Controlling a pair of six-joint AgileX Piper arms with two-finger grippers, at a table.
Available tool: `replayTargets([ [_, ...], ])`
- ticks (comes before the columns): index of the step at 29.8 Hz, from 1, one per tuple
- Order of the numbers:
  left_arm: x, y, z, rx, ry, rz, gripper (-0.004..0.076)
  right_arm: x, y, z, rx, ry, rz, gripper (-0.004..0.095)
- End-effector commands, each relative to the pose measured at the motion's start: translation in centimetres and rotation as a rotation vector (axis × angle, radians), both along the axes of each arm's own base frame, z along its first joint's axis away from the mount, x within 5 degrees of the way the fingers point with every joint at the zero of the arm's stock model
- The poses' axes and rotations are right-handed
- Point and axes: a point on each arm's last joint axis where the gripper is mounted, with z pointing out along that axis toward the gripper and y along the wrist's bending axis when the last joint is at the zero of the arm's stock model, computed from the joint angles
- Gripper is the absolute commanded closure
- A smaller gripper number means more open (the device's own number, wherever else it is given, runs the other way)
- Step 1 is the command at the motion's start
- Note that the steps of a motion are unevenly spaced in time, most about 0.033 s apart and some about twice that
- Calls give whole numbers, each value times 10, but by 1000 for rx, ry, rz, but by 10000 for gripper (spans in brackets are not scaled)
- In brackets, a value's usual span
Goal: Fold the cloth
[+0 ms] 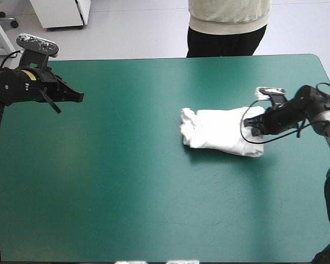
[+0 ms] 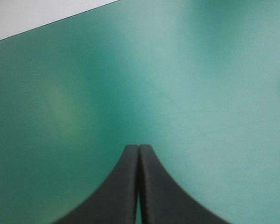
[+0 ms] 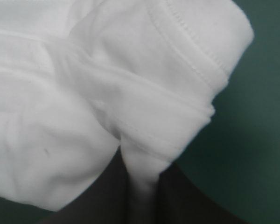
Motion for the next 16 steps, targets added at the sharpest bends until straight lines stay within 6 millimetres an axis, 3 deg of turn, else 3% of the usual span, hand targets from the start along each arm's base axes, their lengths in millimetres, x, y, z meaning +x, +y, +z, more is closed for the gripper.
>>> replayTargets([
  [1, -11, 0, 20, -26, -106, -3, 733, -23, -42, 27, -72, -49, -120, 903],
  [5, -11, 0, 20, -21, -107, -8, 733, -46, -92, 33, -159, -11, -273, 904],
  [8, -11, 0, 20, -21, -107, -8, 733, -58, -116, 39, -210, -14, -363, 905],
  [13, -11, 0, 20, -22, -109, -8, 733, -61, -124, 41, -229, -25, -378, 863],
  [16, -11, 0, 20, -22, -109, -8, 733, -61, -123, 41, -233, -30, -363, 701],
])
